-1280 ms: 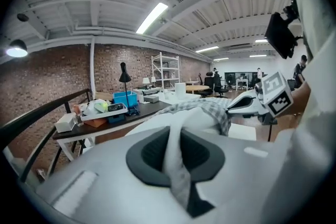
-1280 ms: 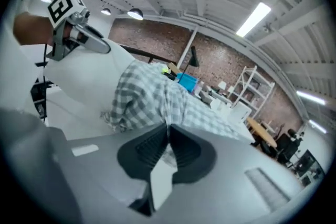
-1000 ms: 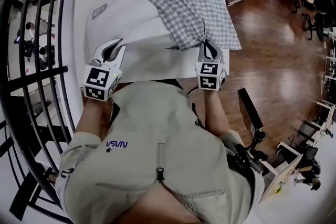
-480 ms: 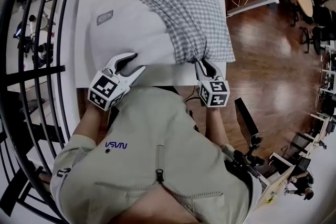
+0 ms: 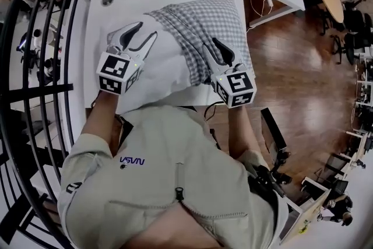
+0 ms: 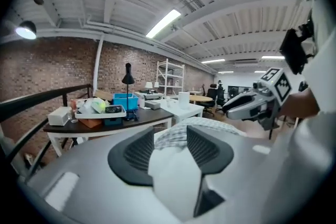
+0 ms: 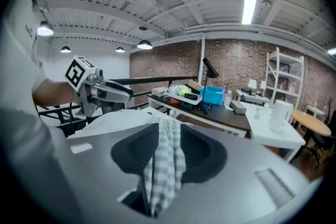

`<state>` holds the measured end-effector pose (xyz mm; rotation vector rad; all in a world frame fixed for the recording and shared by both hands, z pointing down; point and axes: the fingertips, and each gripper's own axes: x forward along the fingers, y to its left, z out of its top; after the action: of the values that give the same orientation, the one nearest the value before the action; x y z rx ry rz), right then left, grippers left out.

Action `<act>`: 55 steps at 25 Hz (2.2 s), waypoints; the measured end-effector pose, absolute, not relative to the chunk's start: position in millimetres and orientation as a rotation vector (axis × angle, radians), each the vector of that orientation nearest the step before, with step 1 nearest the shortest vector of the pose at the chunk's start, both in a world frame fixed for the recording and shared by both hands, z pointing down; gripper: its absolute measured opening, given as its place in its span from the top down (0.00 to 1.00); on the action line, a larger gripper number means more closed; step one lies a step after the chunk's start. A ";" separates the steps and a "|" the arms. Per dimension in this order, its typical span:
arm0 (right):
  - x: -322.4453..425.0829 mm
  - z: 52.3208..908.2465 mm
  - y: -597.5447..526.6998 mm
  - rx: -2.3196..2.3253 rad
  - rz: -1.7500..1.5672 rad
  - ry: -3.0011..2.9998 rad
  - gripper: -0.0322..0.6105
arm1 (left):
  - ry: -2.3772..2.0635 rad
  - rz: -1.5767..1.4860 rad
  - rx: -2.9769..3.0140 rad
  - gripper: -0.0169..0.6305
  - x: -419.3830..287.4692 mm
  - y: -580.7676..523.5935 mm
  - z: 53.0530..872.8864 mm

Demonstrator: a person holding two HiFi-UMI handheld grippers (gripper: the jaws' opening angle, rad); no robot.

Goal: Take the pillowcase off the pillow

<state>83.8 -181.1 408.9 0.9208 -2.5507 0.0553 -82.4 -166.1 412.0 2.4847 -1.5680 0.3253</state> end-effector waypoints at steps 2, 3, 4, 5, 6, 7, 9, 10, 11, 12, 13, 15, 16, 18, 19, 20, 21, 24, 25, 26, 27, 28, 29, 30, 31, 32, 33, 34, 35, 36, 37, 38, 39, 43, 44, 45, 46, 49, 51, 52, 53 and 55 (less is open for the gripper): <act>62.8 401.7 -201.2 0.875 -0.010 -2.551 0.74 | -1.655 0.372 2.430 0.68 -90.6 -199.3 419.0; 53.3 398.6 -212.3 0.859 -0.029 -2.551 0.74 | -1.673 0.414 2.402 0.64 -93.0 -214.0 426.5; 44.6 396.4 -224.0 0.848 -0.038 -2.551 0.74 | -1.664 0.471 2.371 0.60 -93.8 -226.1 437.7; 36.5 395.3 -236.1 0.838 -0.038 -2.550 0.74 | -1.628 0.536 2.337 0.56 -93.2 -234.6 452.2; 28.7 395.5 -247.7 0.829 -0.035 -2.544 0.74 | -1.577 0.601 2.298 0.53 -92.2 -239.4 468.9; 21.1 397.2 -258.2 0.819 -0.033 -2.532 0.74 | -1.525 0.655 2.259 0.50 -91.8 -240.9 485.5; 6.4 404.1 -273.5 0.789 -0.031 -2.494 0.72 | -1.463 0.704 2.197 0.48 -93.7 -237.9 511.0; -0.9 408.9 -278.8 0.769 -0.031 -2.474 0.71 | -1.451 0.704 2.181 0.48 -94.6 -235.8 518.8; -8.2 414.6 -283.3 0.745 -0.029 -2.453 0.71 | -1.435 0.700 2.180 0.50 -92.9 -233.7 523.2; -15.2 421.4 -287.0 0.719 -0.025 -2.432 0.71 | -1.411 0.701 2.189 0.57 -87.8 -230.8 524.9; -21.8 429.1 -289.9 0.690 -0.018 -2.409 0.69 | -1.379 0.712 2.203 0.63 -80.0 -226.4 525.1; -33.2 447.1 -293.5 0.634 -0.004 -2.353 0.66 | -1.321 0.751 2.238 0.74 -62.4 -214.3 525.2; -37.1 457.3 -294.7 0.608 0.002 -2.316 0.64 | -1.307 0.762 2.256 0.80 -55.6 -208.5 526.4; -39.3 482.2 -294.6 0.552 0.018 -2.216 0.61 | -1.301 0.755 2.287 0.87 -47.0 -197.5 528.4; -37.3 496.5 -291.4 0.518 0.033 -2.157 0.61 | -1.302 0.744 2.300 0.89 -44.9 -191.7 527.6; -34.2 510.6 -285.8 0.483 0.049 -2.102 0.61 | -1.304 0.735 2.311 0.90 -44.0 -185.4 525.5; -32.0 521.3 -278.6 0.453 0.058 -2.063 0.61 | -1.308 0.729 2.322 0.92 -44.1 -178.7 522.2; -37.0 512.1 -270.4 0.475 -0.024 -2.072 0.93 | -1.338 0.708 2.368 0.94 -47.8 -159.5 504.7; -37.6 499.2 -276.2 0.520 -0.073 -2.093 0.93 | -1.352 0.685 2.388 0.94 -49.0 -154.5 494.2; -34.5 486.5 -284.7 0.578 -0.104 -2.110 0.93 | -1.365 0.654 2.408 0.94 -50.2 -150.0 482.2; -27.0 474.6 -295.6 0.647 -0.120 -2.120 0.94 | -1.377 0.618 2.429 0.94 -51.2 -145.5 469.3; -16.4 463.3 -308.2 0.719 -0.124 -2.129 0.94 | -1.390 0.575 2.450 0.94 -52.4 -140.8 456.0; -4.6 451.8 -321.2 0.787 -0.122 -2.141 0.94 | -1.406 0.523 2.465 0.94 -54.3 -135.9 442.7; 8.7 440.7 -334.4 0.852 -0.120 -2.151 0.94 | -1.425 0.466 2.474 0.94 -57.2 -131.0 429.9; 24.6 431.3 -347.2 0.918 -0.114 -2.153 0.94 | -1.445 0.414 2.478 0.94 -60.9 -125.9 418.6; 43.5 424.0 -359.4 0.988 -0.106 -2.145 0.94 | -1.465 0.372 2.478 0.95 -65.5 -121.0 409.6; 65.6 418.6 -370.8 1.062 -0.099 -2.126 0.94 | -1.486 0.340 2.474 0.95 -71.5 -116.8 403.2; 89.0 415.2 -381.2 1.133 -0.096 -2.102 0.94 | -1.504 0.314 2.466 0.95 -78.7 -113.8 399.6; 111.0 414.4 -389.7 1.193 -0.088 -2.079 0.94 | -1.518 0.294 2.454 0.95 -86.7 -112.3 398.9; 131.4 416.9 -395.9 1.244 -0.071 -2.054 0.94 | -1.528 0.280 2.440 0.95 -94.5 -112.4 401.2; 150.6 423.5 -400.0 1.290 -0.041 -2.022 0.94 | -1.533 0.274 2.426 0.95 -101.3 -114.2 406.4; 168.0 434.2 -402.0 1.330 0.004 -1.986 0.94 | -1.533 0.274 2.413 0.95 -106.5 -116.9 413.8; 182.1 448.1 -402.1 1.356 0.057 -1.955 0.94 | -1.528 0.276 2.399 0.95 -109.9 -120.1 422.6; 196.5 491.0 -395.1 1.351 0.141 -1.920 0.94 | -1.504 0.309 2.361 0.95 -113.1 -140.2 453.1; 192.0 491.8 -395.9 1.342 0.122 -1.940 0.94 | -1.511 0.330 2.362 0.94 -113.7 -147.4 457.4; 186.1 489.8 -397.3 1.332 0.102 -1.969 0.94 | -1.520 0.349 2.364 0.94 -114.5 -154.6 460.5; 179.7 486.0 -398.0 1.319 0.084 -2.004 0.93 | -1.529 0.369 2.368 0.93 -115.0 -161.2 462.7; 161.1 468.4 -387.0 1.281 0.071 -2.113 0.85 | -1.560 0.415 2.385 0.75 -117.2 -173.4 461.6; 148.1 452.3 -363.7 1.267 0.078 -2.196 0.76 | -1.579 0.451 2.408 0.62 -115.3 -170.5 450.9; 142.0 444.5 -347.4 1.262 0.075 -2.239 0.75 | -1.581 0.479 2.431 0.56 -110.5 -165.5 443.6; 136.5 438.1 -328.6 1.256 0.072 -2.279 0.75 | -1.568 0.511 2.463 0.55 -102.3 -158.3 437.2; 127.1 433.5 -285.3 1.240 0.091 -2.352 0.75 | -1.481 0.577 2.540 0.55 -75.7 -137.3 433.5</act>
<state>127.1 -285.3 433.5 1.2403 -2.3522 0.0913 -75.7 -137.3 433.5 2.5396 -1.4809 0.5770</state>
